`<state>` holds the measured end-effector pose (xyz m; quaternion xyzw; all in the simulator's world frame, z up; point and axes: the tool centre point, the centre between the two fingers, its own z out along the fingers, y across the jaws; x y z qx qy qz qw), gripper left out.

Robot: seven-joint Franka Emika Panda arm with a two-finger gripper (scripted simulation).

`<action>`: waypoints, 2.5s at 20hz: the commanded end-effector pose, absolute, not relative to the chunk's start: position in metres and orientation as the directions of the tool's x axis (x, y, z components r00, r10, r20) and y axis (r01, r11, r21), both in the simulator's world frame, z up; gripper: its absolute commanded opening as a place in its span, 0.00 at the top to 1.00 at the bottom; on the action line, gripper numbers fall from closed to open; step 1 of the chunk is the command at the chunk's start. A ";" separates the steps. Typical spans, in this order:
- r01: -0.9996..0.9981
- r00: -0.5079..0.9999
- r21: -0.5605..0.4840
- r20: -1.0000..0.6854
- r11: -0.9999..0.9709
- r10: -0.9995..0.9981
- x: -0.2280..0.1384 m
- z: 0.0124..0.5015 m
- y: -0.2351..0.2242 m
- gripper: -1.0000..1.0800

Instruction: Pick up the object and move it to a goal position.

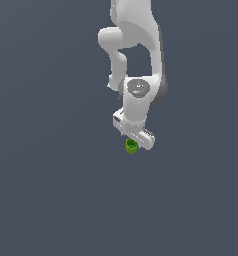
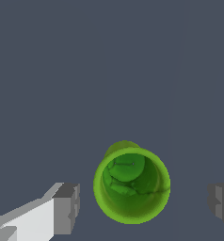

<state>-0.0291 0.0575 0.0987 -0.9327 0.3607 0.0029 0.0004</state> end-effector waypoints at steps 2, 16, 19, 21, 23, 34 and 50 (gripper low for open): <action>-0.708 0.707 0.001 -0.003 -0.707 -0.708 -0.031 0.096 0.061 0.04; -0.738 0.675 0.000 0.000 -0.675 -0.738 -0.033 0.087 0.065 0.04; -0.739 0.674 0.000 0.000 -0.674 -0.739 -0.033 0.076 0.065 0.04; -0.739 0.673 0.000 0.000 -0.673 -0.739 -0.034 0.066 0.065 0.04; -0.740 0.673 0.000 0.000 -0.673 -0.740 -0.034 0.056 0.065 0.04; -0.740 0.672 0.000 0.000 -0.672 -0.740 -0.033 0.042 0.065 1.00; -0.740 0.673 -0.001 0.001 -0.673 -0.740 -0.034 0.045 0.035 1.00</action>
